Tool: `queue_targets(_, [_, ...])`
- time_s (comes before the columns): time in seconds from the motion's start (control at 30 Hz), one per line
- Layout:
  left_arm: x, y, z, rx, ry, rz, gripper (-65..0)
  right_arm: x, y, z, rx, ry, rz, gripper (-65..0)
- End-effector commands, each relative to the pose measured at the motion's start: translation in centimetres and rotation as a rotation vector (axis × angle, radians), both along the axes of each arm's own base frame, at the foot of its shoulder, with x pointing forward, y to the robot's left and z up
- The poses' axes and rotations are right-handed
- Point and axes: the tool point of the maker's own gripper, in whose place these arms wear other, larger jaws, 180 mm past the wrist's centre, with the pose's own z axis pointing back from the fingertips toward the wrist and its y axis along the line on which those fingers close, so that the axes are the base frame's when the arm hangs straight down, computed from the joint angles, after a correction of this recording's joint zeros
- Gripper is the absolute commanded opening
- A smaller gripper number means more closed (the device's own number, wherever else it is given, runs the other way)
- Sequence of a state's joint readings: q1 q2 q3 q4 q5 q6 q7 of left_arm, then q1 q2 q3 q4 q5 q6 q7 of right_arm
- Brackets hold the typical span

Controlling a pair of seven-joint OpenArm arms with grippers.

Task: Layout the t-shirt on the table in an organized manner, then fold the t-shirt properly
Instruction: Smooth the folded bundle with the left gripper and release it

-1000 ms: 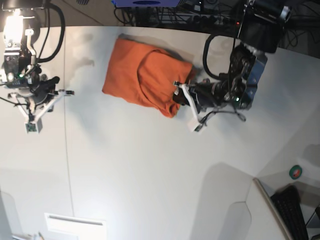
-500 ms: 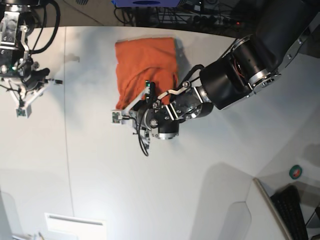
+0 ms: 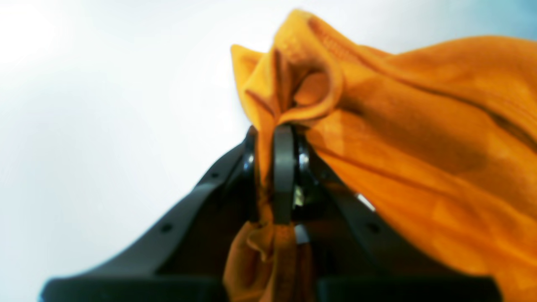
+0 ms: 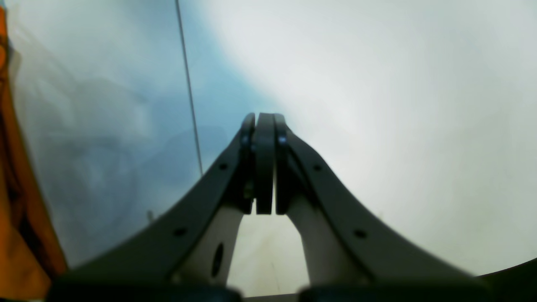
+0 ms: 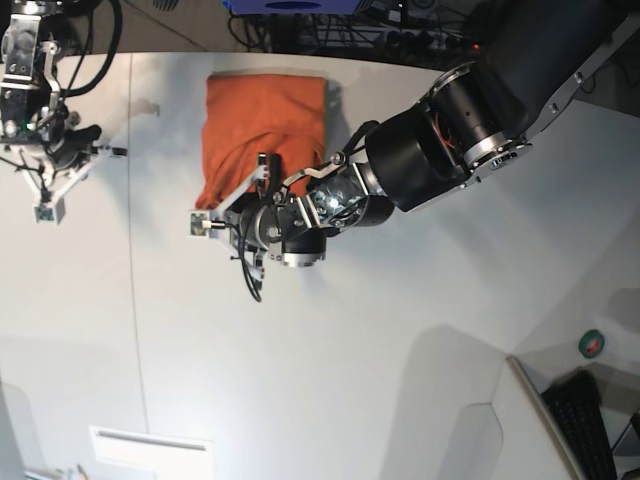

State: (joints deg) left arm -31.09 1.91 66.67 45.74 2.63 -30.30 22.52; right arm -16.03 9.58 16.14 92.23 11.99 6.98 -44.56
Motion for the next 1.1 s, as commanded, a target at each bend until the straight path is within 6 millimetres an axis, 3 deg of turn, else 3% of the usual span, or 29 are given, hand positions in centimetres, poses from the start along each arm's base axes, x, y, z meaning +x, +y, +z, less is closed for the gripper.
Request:
queue_targets(0.0, [-1.0, -0.3, -0.2, 0.013, 0.026, -0.031, -65.0, 1.0, -0.5, 0.9, -0.013, -0.04, 0.006, -65.0])
queue_targets(0.27, [-0.3, -0.6, 0.3, 0.009, 0.01, -0.033, -65.0, 1.1, -0.5, 1.0, -0.013, -0.042, 0.006, -65.0])
queue_targets(0.4, [0.0, -1.2, 1.7, 0.025, -0.03, -0.051, -65.0, 1.1, -0.4, 0.9, -0.013, -0.041, 0.009, -65.0])
queue_targets(0.57, [1.4, -1.4, 4.4, 0.034, -0.113, -0.076, -43.6, 1.1, -0.3, 0.9, -0.012, -0.041, 0.01, -65.0])
queue_targets(0.73, [2.3, -1.7, 6.7, 0.048, -0.176, -0.079, -32.1, 1.0, -0.2, 1.1, -0.013, -0.043, 0.016, -65.0])
queue_targets(0.83, [4.1, -1.0, 8.7, -0.012, -0.193, 0.009, -28.8, 0.7, 0.2, 1.9, -0.02, -0.061, 0.034, -65.0])
queue_targets(1.0, [6.5, 1.0, 13.5, -0.215, -0.221, 0.218, -30.3, -0.5, 5.5, 4.3, 0.002, -0.11, 0.198, -65.0])
queue_targets(1.03, [6.4, 1.7, 14.3, -0.256, -0.225, 0.259, -32.4, -0.9, 6.8, 4.6, 0.015, -0.113, 0.235, -65.0])
queue_targets(1.07, [6.2, 2.5, 14.9, -0.295, -0.227, 0.304, -38.7, -1.3, 8.2, 4.7, 0.032, -0.111, 0.271, -65.0])
